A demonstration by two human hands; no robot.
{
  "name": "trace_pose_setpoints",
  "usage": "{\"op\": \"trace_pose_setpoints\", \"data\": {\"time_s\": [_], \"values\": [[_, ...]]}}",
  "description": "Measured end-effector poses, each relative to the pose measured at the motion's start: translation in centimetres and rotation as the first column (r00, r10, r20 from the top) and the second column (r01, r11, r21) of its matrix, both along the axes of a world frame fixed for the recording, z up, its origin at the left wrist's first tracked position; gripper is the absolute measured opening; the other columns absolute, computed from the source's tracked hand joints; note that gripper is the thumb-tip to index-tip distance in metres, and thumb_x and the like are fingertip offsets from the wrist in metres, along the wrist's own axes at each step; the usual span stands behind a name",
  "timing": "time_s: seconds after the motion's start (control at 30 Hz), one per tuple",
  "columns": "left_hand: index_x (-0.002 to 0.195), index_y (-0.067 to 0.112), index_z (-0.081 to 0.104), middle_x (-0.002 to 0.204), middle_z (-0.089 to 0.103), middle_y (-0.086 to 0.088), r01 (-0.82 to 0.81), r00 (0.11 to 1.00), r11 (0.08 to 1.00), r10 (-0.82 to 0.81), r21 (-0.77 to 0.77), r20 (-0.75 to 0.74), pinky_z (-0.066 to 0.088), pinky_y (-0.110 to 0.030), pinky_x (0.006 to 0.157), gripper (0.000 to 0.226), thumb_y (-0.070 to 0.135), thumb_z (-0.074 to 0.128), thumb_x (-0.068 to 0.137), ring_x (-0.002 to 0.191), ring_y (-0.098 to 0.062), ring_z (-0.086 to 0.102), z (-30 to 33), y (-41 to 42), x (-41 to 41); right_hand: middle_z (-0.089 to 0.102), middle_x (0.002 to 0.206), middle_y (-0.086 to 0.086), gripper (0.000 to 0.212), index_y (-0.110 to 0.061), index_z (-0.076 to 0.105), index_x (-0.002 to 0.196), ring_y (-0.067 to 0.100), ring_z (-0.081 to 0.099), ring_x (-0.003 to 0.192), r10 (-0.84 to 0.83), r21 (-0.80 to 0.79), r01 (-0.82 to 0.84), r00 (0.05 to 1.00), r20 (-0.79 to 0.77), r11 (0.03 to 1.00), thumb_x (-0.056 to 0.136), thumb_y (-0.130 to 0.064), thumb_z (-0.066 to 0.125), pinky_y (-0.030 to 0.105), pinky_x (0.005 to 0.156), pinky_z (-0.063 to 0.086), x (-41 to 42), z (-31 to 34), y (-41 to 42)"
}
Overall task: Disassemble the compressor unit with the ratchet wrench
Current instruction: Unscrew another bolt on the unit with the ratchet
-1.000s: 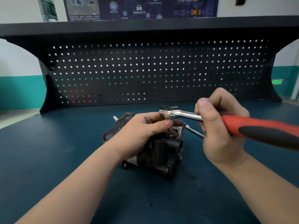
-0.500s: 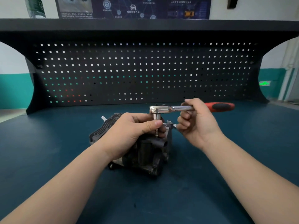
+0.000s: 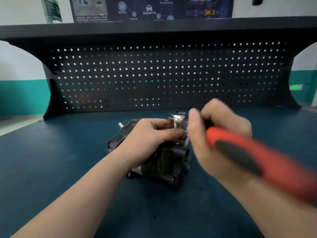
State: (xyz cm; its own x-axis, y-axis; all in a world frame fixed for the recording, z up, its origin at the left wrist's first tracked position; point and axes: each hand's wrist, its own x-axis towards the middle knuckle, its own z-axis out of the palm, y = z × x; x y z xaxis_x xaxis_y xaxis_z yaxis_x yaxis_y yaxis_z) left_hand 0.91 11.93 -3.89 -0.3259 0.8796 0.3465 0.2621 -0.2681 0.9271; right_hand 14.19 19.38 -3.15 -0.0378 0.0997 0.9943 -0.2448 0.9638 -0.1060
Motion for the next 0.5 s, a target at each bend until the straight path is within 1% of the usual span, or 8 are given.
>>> {"op": "trace_pose_setpoints", "data": {"time_s": [0.07,0.1,0.17,0.2,0.33,0.4,0.43,0.5], "values": [[0.078,0.019,0.076,0.076,0.073,0.002,0.041,0.999,0.999,-0.041,0.005,-0.014,0.051,-0.017,0.062,0.005,0.019,0.073,0.074,0.071,-0.008,0.068,0.0,-0.2,0.0,0.031,0.051,0.001,0.033,-0.007,0.040,0.055,0.012,0.028,0.050,-0.051,0.134,0.053,0.999,-0.019,0.990,0.085,-0.007,0.055,0.015,0.051,0.025,-0.1,-0.7,-0.5],[0.080,0.020,0.076,0.079,0.074,0.002,0.048,0.999,0.999,-0.048,0.007,-0.016,0.052,-0.018,0.065,0.008,0.020,0.072,0.074,0.074,-0.008,0.069,0.0,-0.2,0.0,0.032,0.051,0.000,0.032,-0.013,0.039,0.059,0.011,0.029,0.048,0.003,0.097,-0.001,1.000,-0.014,0.995,0.086,-0.009,0.054,0.016,0.051,0.025,-0.2,-0.9,-0.2],[0.089,0.015,0.076,0.088,0.074,-0.006,0.035,0.999,0.999,-0.035,0.003,-0.006,0.055,-0.027,0.077,0.019,0.025,0.072,0.074,0.083,-0.016,0.069,-0.2,0.0,-0.2,0.033,0.052,-0.005,0.032,-0.023,0.034,0.063,0.007,0.030,0.047,0.214,-0.096,-0.214,0.977,-0.018,0.972,0.088,-0.017,0.052,0.018,0.052,0.027,-0.4,-0.9,1.2],[0.091,0.012,0.075,0.089,0.074,-0.009,0.022,1.000,1.000,-0.022,-0.002,-0.005,0.054,-0.029,0.081,0.023,0.027,0.073,0.074,0.085,-0.018,0.069,-0.2,0.1,-0.3,0.032,0.052,-0.005,0.032,-0.024,0.031,0.063,0.009,0.030,0.047,0.271,-0.170,-0.274,0.962,-0.036,0.947,0.088,-0.019,0.051,0.021,0.052,0.027,-0.4,-0.8,1.9],[0.085,0.009,0.075,0.084,0.074,-0.007,-0.034,0.999,0.999,0.033,-0.013,-0.029,0.054,-0.030,0.083,0.028,0.033,0.073,0.071,0.081,-0.016,0.068,-0.3,0.3,-0.2,0.036,0.053,0.017,0.034,-0.012,0.031,0.062,0.025,0.033,0.047,0.321,-0.396,-0.339,0.940,-0.114,0.853,0.087,-0.027,0.050,0.030,0.050,0.029,-1.0,-0.5,4.0],[0.085,0.012,0.076,0.085,0.074,-0.006,-0.047,0.999,0.999,0.047,-0.007,-0.020,0.055,-0.027,0.079,0.027,0.033,0.073,0.068,0.081,-0.015,0.069,-0.3,0.3,-0.1,0.035,0.047,0.007,0.033,-0.012,0.033,0.060,0.016,0.032,0.041,0.409,-0.565,-0.424,0.898,-0.162,0.708,0.085,-0.026,0.051,0.025,0.045,0.027,-1.4,-0.5,5.0],[0.085,0.014,0.076,0.084,0.074,-0.005,-0.050,0.999,0.999,0.050,-0.001,-0.008,0.055,-0.025,0.075,0.026,0.033,0.074,0.067,0.080,-0.014,0.069,-0.3,0.3,0.0,0.034,0.044,0.001,0.031,-0.013,0.037,0.059,0.013,0.030,0.038,0.476,-0.661,-0.473,0.858,-0.195,0.582,0.085,-0.023,0.051,0.024,0.044,0.025,-1.5,-0.5,5.7],[0.086,0.016,0.076,0.085,0.074,-0.005,-0.052,0.998,0.999,0.051,0.010,0.021,0.054,-0.023,0.072,0.026,0.032,0.075,0.065,0.080,-0.014,0.070,-0.3,0.3,0.1,0.033,0.042,-0.003,0.028,-0.014,0.050,0.063,0.010,0.029,0.037,0.618,-0.821,-0.532,0.723,-0.311,0.209,0.090,-0.020,0.051,0.023,0.043,0.023,-1.8,-0.4,6.8]]}}
